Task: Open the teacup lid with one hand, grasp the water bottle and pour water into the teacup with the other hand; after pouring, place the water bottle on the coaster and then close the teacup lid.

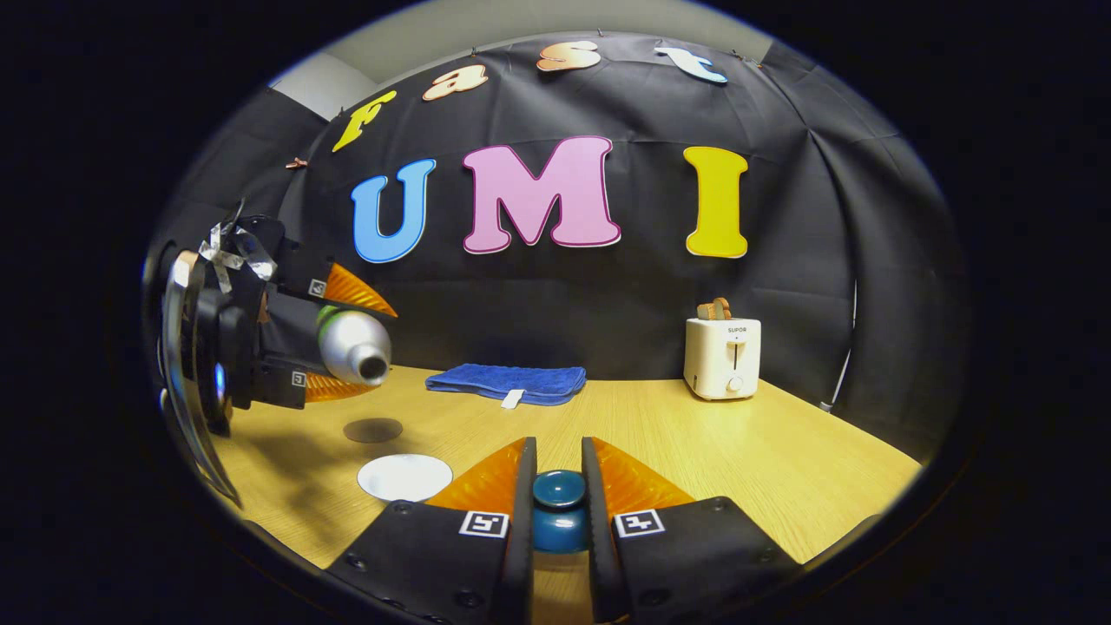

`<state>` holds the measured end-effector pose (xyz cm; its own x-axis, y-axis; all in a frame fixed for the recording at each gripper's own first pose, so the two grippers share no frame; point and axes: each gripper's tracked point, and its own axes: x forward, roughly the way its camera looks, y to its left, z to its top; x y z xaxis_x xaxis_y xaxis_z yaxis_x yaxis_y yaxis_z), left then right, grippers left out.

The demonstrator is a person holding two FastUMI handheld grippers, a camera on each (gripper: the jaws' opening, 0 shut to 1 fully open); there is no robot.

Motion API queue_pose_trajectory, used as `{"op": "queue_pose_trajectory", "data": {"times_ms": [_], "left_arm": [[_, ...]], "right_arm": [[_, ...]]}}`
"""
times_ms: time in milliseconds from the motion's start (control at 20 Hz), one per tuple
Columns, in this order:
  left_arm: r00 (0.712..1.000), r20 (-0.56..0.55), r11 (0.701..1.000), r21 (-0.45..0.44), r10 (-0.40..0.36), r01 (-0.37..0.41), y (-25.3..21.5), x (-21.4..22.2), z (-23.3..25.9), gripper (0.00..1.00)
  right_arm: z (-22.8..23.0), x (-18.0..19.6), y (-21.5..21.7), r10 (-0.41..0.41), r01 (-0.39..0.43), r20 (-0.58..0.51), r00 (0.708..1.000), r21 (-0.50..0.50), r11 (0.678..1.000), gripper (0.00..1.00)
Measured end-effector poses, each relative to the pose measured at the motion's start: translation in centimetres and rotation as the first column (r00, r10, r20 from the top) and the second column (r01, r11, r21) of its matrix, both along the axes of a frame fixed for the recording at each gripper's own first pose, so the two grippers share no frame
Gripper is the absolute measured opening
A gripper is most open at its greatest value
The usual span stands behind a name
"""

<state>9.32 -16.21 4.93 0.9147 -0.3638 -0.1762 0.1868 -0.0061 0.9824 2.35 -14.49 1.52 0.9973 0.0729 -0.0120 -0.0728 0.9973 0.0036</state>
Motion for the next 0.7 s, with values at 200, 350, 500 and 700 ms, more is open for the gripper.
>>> {"op": "queue_pose_trajectory", "data": {"times_ms": [200,350,500,700], "left_arm": [[0.998,-0.057,0.866,-0.500,-0.008,-0.022,0.1,-2.3,4.7,0.80],[0.992,-0.124,0.630,-0.772,-0.020,-0.084,0.8,-2.7,6.4,0.80],[0.983,-0.178,0.364,-0.919,-0.039,-0.152,2.5,0.1,6.4,0.79],[0.973,-0.231,0.117,-0.967,-0.031,-0.226,4.0,2.4,4.6,0.79]], "right_arm": [[0.0,0.0,0.0,0.000,0.000,0.000,1.000,0.000,1.000,0.29],[0.0,0.1,0.0,0.001,-0.001,0.001,1.000,0.000,1.000,0.29],[-0.1,0.1,-0.1,0.001,-0.001,0.001,1.000,0.000,1.000,0.30],[0.0,0.1,-0.1,0.001,-0.001,0.001,1.000,0.000,1.000,0.30]]}}
